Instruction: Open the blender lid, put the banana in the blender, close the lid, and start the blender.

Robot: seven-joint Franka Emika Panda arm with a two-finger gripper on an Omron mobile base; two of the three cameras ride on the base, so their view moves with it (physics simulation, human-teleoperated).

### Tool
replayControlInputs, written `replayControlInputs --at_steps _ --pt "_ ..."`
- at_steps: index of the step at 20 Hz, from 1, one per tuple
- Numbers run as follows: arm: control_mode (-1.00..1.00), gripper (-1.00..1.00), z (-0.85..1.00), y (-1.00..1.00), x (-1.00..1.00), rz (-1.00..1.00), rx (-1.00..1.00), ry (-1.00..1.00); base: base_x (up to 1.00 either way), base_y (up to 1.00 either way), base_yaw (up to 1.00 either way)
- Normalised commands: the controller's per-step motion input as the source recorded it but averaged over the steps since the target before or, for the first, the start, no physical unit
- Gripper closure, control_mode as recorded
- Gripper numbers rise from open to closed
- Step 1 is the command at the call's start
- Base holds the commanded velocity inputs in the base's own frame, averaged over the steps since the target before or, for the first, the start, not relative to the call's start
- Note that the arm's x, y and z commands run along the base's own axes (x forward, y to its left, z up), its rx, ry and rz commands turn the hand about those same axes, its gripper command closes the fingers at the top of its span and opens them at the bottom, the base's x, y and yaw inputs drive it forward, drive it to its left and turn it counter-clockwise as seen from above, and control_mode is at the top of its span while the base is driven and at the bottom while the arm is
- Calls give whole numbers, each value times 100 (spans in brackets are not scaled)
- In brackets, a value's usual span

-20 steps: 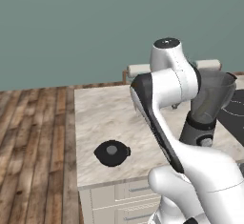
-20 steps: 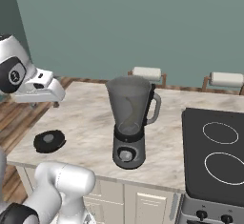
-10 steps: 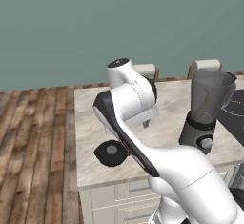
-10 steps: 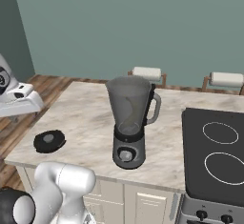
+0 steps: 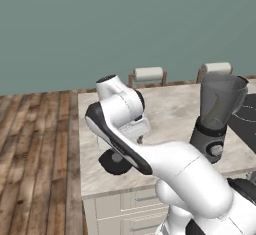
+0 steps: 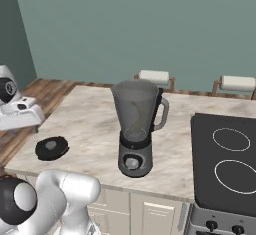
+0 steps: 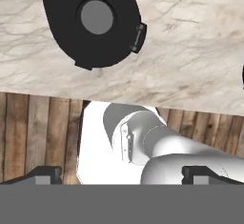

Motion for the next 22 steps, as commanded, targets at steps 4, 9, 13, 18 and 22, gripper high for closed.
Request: replayControlInputs --at_steps 4,9,13,18,22 --pt "-100 -100 -20 1 17 0 0 6 0 0 0" --pt "-100 -100 -16 -17 1 0 0 2 0 0 0" --pt "-100 -100 -43 -4 10 0 0 9 0 0 0" --pt "-100 -100 -44 0 25 0 0 7 0 0 0" --pt "-100 -100 -29 4 27 0 0 0 0 0 0"
